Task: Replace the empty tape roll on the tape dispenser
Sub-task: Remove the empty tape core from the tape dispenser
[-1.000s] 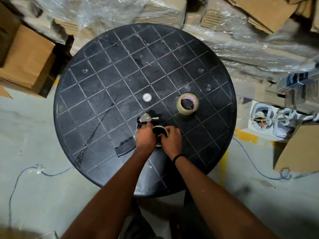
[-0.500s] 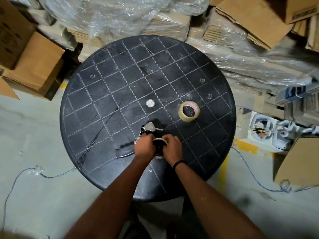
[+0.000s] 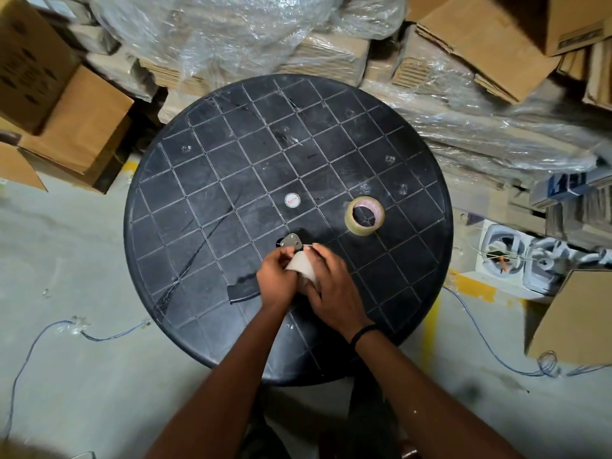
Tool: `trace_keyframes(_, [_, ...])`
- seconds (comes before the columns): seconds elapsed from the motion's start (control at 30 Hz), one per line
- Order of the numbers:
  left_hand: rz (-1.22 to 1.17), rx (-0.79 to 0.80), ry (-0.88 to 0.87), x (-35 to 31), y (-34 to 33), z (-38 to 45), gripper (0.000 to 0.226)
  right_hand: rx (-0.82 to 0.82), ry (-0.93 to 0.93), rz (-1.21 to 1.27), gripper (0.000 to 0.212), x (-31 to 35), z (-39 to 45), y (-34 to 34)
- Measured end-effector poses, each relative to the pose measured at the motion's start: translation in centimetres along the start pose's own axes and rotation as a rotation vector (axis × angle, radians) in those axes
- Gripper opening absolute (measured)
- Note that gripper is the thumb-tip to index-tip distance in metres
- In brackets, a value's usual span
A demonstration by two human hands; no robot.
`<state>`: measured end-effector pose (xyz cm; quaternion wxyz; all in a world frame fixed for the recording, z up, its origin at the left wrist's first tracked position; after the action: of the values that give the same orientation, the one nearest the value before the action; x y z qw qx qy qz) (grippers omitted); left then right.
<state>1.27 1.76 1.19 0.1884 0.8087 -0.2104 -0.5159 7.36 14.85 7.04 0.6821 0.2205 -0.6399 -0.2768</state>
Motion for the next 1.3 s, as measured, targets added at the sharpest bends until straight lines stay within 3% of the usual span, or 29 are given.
trace_keyframes(0.13, [-0.312,0.198,0.011,-1.6,-0.3,-1.5,0.045,0.072,0.213,-0.094,0.055,1.7,-0.4,0.8])
trace_keyframes(0.23, [-0.307,0.288,-0.045,-2.7,-0.3,-1.9,0.060,0.088,0.196,-0.089,0.052,1.3,-0.3,1.7])
trace_keyframes(0.37, [-0.180,0.410,-0.211,-4.9,-0.4,-2.5,0.071,-0.115,-0.080,0.067,0.046,-1.4,0.2,4.4])
trace_keyframes(0.5, [-0.028,0.509,-0.347,-5.9,-0.9,-3.1,0.078,-0.376,-0.556,0.357,0.037,-8.6,0.0,5.8])
trace_keyframes(0.6, [0.271,0.414,-0.506,-6.1,-0.2,-2.6,0.075,-0.499,-0.872,0.939,0.033,-11.9,-1.1,4.8])
trace_keyframes(0.7, [0.402,0.334,-0.633,-6.0,0.4,-2.5,0.070,-0.514,-0.899,1.184,0.037,-10.9,-1.0,5.5])
trace_keyframes(0.8, [0.338,0.371,-0.625,-6.2,0.2,-3.0,0.070,-0.438,-0.899,1.158,0.036,-9.4,-0.4,5.8])
trace_keyframes(0.9, [0.083,0.463,-0.538,-8.5,-1.0,-4.1,0.067,-0.332,-0.830,1.069,0.036,-7.9,0.2,5.7])
trace_keyframes(1.07, [-0.147,0.326,-0.313,-9.1,-1.3,-2.9,0.054,-0.228,-0.720,0.996,0.024,-6.1,0.7,6.3])
trace_keyframes(1.1, [-0.195,0.332,-0.244,-8.9,-1.4,-2.6,0.054,-0.191,-0.661,0.908,0.032,-5.9,0.9,6.5])
trace_keyframes(1.23, [-0.332,0.397,-0.032,-8.1,-1.9,-2.7,0.051,-0.094,-0.448,0.499,0.102,-4.2,1.0,6.8])
trace_keyframes(1.3, [-0.401,0.476,0.032,-7.9,-2.3,-3.4,0.043,-0.126,-0.336,0.373,0.102,-2.7,1.0,7.5])
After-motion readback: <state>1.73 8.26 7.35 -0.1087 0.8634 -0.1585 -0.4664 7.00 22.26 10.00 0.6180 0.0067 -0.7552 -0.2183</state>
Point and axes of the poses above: each hand's wrist, its own z-axis towards the middle knuckle, its own y-axis out of the back of the hand, x = y × z, the point moved 7 cm from there along z, towards the middle knuckle, and after that the axes turned 11 degrees about z, right-handed, at the moved point
